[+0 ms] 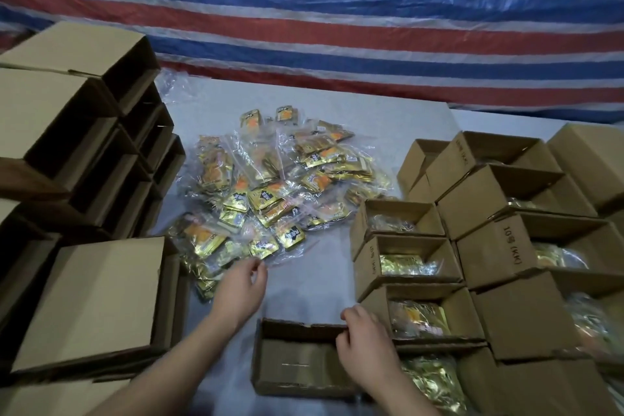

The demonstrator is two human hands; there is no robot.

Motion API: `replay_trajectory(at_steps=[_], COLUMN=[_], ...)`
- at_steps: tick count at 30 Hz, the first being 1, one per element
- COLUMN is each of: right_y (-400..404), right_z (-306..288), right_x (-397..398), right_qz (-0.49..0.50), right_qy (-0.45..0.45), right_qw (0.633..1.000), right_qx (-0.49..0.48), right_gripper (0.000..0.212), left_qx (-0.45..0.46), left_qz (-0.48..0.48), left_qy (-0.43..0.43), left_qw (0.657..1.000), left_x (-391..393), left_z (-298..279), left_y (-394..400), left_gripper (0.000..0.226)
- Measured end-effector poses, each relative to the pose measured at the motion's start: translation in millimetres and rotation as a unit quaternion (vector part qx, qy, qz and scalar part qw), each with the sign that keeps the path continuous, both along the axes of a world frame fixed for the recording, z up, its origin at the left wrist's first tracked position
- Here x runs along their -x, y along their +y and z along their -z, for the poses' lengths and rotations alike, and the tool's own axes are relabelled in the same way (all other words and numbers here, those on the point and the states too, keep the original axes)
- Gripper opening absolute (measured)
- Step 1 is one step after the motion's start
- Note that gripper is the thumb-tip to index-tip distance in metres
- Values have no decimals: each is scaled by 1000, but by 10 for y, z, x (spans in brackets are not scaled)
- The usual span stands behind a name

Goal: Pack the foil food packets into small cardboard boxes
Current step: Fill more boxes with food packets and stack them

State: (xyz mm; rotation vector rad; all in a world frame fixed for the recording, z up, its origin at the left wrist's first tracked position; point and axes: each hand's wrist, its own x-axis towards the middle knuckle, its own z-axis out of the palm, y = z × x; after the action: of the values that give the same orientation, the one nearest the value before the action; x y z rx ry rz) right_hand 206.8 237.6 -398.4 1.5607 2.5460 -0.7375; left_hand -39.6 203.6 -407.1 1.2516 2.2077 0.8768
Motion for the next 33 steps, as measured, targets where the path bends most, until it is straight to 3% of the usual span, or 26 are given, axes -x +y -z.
replay_trajectory(at_steps=[3, 5, 9, 11, 19, 25, 33], right_y=[-13, -25, -40, -43, -48, -25, 26], right_z=[-4, -1, 60, 106, 187, 114, 47], right_x=[15, 25, 28, 37, 8, 43, 39], right_qz=[-8, -8, -6, -7, -13, -5, -24], right_qy=[-1, -2, -10, -17, -24, -8, -33], right_qw=[1000, 1000, 1000, 1000, 1000, 1000, 999], right_qx=[-5, -2, 8, 12, 9, 15, 31], right_gripper=[34, 35, 36, 38, 41, 37, 39], left_qx=[148, 228, 253, 271, 293, 280, 222], left_qz=[-9, -42, -215, -267, -328, -298, -338], left_qy=[74, 87, 16, -6, -14, 1, -51], left_qw=[986, 969, 943, 925, 898, 913, 913], left_x=[402, 665, 1060, 1171, 1356, 1367, 1277], left_z=[141, 293, 597, 694, 918, 804, 523], left_y=[362, 540, 810, 896, 1081, 1053, 866], left_gripper=[19, 38, 94, 108, 108, 120, 77])
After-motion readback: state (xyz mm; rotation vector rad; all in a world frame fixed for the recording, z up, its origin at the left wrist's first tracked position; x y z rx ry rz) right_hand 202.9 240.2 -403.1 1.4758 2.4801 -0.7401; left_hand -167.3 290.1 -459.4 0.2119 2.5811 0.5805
